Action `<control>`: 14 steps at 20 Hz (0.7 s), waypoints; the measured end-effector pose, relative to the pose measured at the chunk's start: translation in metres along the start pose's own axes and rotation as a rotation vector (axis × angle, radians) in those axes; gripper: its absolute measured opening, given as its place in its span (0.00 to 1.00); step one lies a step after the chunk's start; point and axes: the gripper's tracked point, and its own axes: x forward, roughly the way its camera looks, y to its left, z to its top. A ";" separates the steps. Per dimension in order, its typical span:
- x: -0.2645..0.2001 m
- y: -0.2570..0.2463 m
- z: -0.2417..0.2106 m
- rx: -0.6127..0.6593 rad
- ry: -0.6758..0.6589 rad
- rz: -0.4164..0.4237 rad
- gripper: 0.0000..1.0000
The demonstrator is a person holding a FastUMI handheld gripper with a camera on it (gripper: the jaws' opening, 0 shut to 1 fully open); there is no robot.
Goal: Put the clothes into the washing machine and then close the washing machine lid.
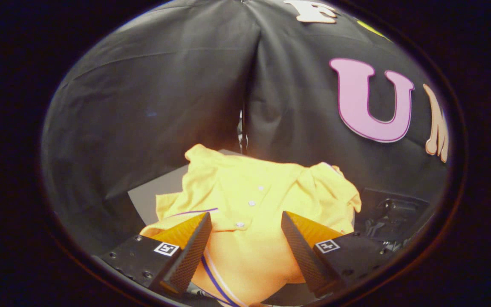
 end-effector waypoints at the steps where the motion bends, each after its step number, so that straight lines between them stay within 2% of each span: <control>1: 0.005 0.002 -0.008 0.004 0.034 0.008 1.00; 2: 0.006 0.006 -0.016 0.032 0.069 0.041 1.00; 3: 0.006 0.002 -0.006 0.063 0.023 0.032 0.93; 6: 0.009 0.000 -0.009 0.061 0.026 0.027 0.73; 11: 0.010 -0.002 -0.009 0.133 0.046 0.013 0.11; 12: 0.007 0.000 -0.009 0.168 0.054 0.020 0.02; 14: 0.005 -0.004 -0.004 0.215 0.033 0.032 0.00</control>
